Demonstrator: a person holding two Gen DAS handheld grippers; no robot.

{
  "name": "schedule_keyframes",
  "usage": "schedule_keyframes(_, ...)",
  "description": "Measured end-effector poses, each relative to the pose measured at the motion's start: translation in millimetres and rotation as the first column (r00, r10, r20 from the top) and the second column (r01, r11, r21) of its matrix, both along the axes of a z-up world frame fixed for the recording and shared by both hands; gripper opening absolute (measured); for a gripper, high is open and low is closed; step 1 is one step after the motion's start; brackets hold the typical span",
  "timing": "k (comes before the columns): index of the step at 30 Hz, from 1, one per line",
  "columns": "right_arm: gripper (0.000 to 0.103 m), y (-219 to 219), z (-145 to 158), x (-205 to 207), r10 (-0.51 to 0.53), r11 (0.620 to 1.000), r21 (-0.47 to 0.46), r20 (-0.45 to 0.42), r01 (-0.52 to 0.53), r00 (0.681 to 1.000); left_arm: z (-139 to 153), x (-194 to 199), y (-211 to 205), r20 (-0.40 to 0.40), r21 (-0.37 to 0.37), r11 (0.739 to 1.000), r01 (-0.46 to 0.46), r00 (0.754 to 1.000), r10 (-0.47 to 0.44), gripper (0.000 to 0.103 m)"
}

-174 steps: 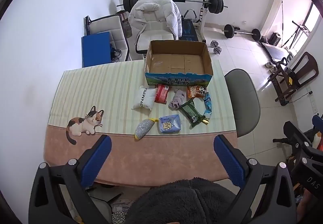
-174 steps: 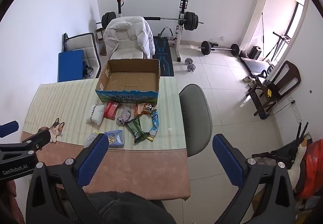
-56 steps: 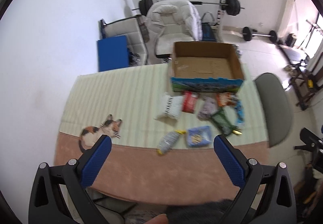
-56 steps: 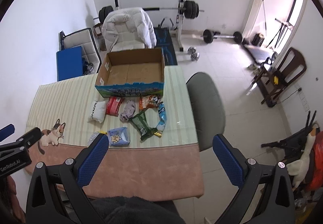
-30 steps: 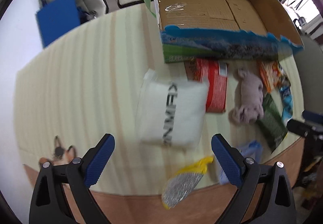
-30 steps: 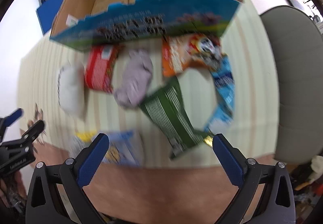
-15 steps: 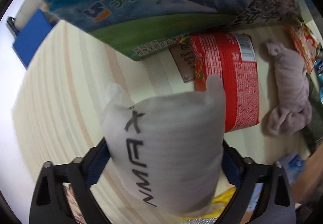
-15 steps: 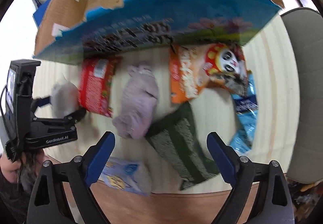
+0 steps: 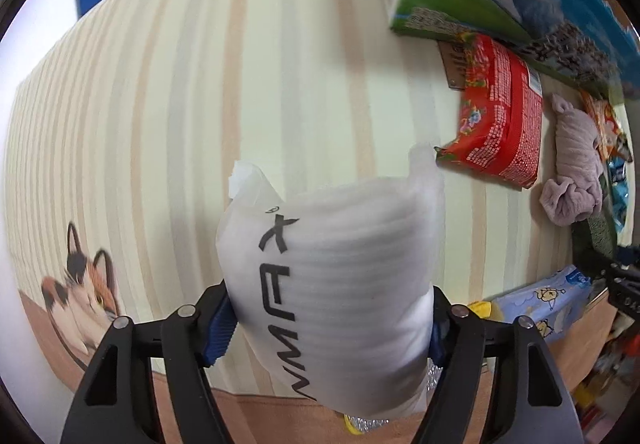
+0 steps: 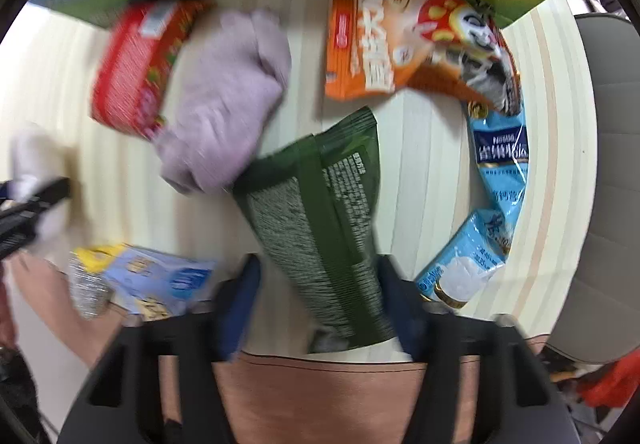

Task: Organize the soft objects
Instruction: 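Carry both bags into the cardboard box and open both tools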

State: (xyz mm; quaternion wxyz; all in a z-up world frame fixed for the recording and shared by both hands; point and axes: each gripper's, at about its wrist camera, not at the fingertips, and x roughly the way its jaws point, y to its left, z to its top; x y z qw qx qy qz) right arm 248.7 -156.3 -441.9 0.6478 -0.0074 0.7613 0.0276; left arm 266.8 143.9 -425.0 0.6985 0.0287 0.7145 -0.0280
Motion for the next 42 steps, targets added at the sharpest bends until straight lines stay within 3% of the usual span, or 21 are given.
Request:
schedule_keyframes(6,0.033,-2,13,-19,-0.052,0.999,0.01,0.019,0.051,0.998,41,-6,25,0.063,-0.046,0.998,-0.031,0.997,0.034,0.068)
schedule_keyframes(12,0.032,-12,65,-40,-0.123,0.987,0.117,0.084,0.113,0.989,116,-18,24,0.137,-0.155,0.986,-0.055,0.988,0.076,0.068)
schedule_keyframes(18,0.032,-20,143,-38,-0.187,0.951,0.277,0.17,0.135,0.968,189,-5,-35,0.212,-0.25,0.968,-0.012,0.975,0.067,0.068)
schedule_keyframes(23,0.032,-24,199,16,-0.185,0.933,0.348,0.26,0.086,0.948,218,48,-105,0.227,-0.31,0.95,0.033,0.973,0.04,0.068)
schedule_keyframes(26,0.032,-36,216,64,-0.173,0.94,0.336,0.304,0.065,0.937,219,99,-132,0.239,-0.297,0.954,0.046,0.971,0.027,0.068)
schedule_keyframes(29,0.032,-53,214,119,-0.169,0.953,0.296,0.329,0.069,0.929,200,150,-153,0.218,-0.294,0.955,0.044,0.976,0.023,0.068)
schedule_keyframes(35,0.032,-69,165,213,-0.15,0.965,0.25,0.299,0.075,0.942,134,248,-195,0.08,-0.327,0.945,0.019,0.997,0.008,0.068)
schedule_keyframes(42,0.032,-68,106,280,-0.123,0.972,0.225,0.268,0.061,0.955,79,291,-223,0.004,-0.311,0.948,0.065,0.998,-0.067,0.069)
